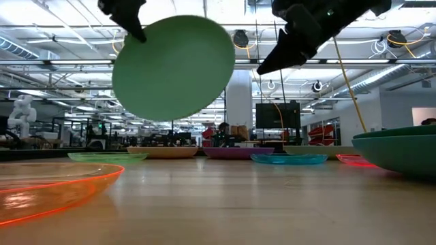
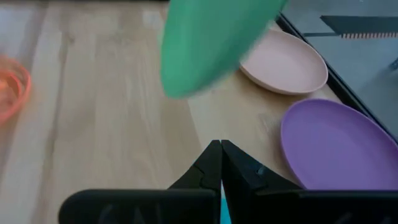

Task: Stack plastic plates
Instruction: Stack the light green plate on top of the green plate

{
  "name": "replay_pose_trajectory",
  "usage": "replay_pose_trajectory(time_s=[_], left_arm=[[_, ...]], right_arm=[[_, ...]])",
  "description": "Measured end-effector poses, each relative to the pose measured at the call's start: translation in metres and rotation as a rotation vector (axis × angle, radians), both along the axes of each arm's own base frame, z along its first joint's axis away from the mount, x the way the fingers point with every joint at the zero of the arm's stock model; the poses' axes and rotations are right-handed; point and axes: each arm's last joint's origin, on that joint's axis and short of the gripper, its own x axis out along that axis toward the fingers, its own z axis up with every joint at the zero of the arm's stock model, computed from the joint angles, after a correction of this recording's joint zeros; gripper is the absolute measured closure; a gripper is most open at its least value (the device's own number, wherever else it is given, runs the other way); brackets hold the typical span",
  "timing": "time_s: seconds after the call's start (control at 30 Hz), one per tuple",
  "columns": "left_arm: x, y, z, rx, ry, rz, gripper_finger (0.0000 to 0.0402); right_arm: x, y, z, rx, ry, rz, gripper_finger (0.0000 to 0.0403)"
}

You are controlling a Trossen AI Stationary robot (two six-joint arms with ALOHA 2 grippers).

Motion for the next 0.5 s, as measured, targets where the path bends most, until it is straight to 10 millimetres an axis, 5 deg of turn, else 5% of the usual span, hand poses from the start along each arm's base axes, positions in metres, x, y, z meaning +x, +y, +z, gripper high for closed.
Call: replay_pose_trajectory(time_s=[0.17, 0.5], left_arm=[[-0.003, -0.004, -0.006, -0.035, -0.06, 0.072, 0.039], [-0.002, -0.015, -0.005, -0.021, -0.115, 0.056, 0.039]], right_arm=[[0.003, 0.0, 0.005, 0.053, -0.075, -0.029, 0.0375], [0.019, 0.002, 0.007, 0.144, -0.239, -0.067, 0.0243]])
